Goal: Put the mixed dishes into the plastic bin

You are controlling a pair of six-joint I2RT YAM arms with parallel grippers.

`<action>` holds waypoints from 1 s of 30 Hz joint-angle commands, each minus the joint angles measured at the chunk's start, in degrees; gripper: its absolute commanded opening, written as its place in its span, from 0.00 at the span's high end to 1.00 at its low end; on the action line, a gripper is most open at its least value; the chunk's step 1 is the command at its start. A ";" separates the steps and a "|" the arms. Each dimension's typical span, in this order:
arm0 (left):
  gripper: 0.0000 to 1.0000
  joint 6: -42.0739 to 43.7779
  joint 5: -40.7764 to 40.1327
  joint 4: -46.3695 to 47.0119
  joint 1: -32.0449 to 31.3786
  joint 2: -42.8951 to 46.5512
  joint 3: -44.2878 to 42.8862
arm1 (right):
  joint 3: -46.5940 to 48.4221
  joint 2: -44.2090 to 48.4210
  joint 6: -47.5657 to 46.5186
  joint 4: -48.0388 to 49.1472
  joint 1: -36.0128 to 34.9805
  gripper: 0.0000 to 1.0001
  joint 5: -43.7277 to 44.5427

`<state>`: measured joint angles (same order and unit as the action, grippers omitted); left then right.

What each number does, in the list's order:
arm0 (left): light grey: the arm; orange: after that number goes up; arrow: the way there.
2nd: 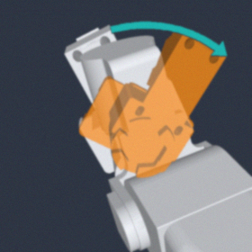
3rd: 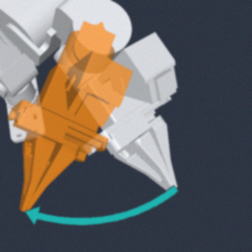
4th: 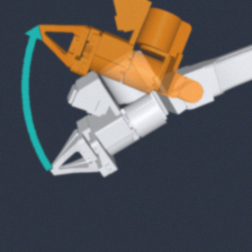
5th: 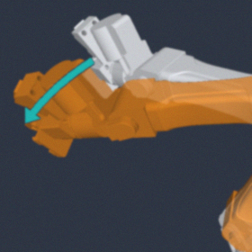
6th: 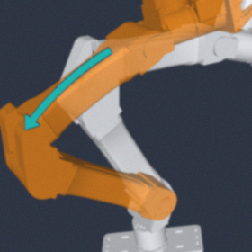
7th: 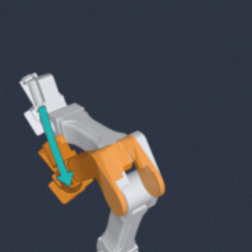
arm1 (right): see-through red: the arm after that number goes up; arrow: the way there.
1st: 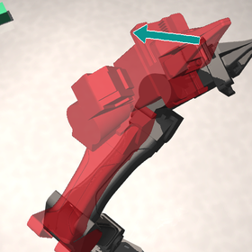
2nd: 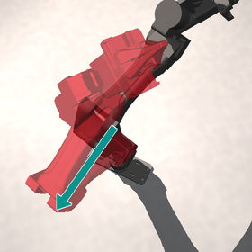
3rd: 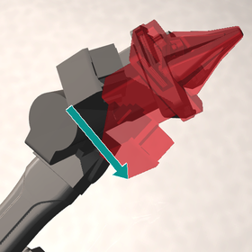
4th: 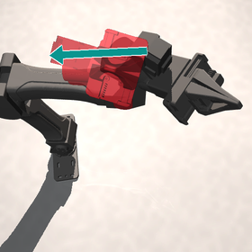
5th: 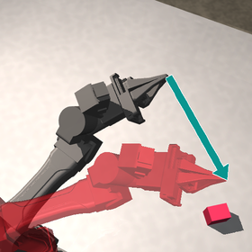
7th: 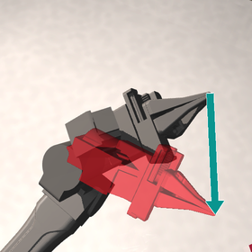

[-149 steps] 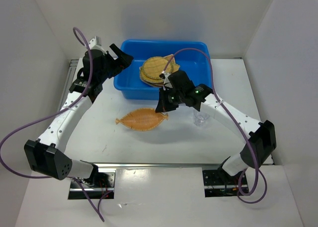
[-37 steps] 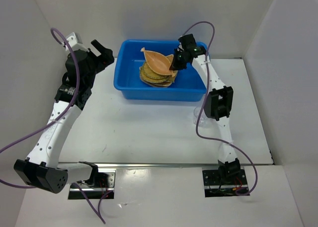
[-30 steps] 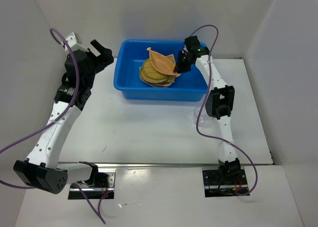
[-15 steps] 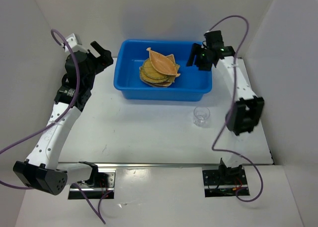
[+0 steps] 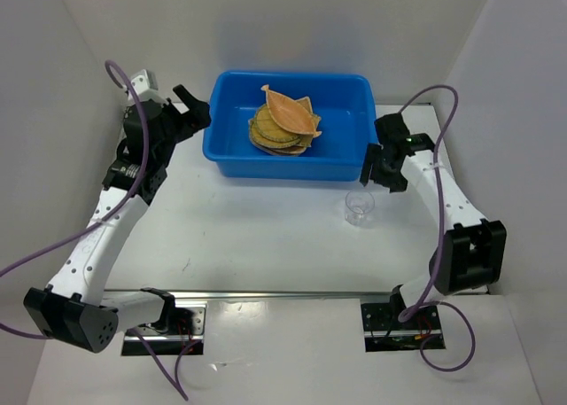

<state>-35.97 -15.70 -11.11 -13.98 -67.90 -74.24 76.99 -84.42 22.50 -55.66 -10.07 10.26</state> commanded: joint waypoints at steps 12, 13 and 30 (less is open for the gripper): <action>0.00 2.66 -0.64 1.89 -3.25 -0.13 1.55 | -7.37 -9.88 2.72 0.37 -0.22 0.54 0.21; 0.00 3.18 -1.25 1.89 -3.25 -0.13 1.55 | -7.90 -10.49 2.72 0.90 -0.22 0.57 0.20; 0.00 4.24 -2.84 2.41 -4.39 -1.18 1.99 | 8.75 3.74 0.17 -10.17 -8.48 1.00 -17.01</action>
<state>-33.10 -17.54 -11.11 -18.11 -68.90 -71.57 76.16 -86.46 24.12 -62.74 -17.82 0.64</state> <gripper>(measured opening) 0.997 0.070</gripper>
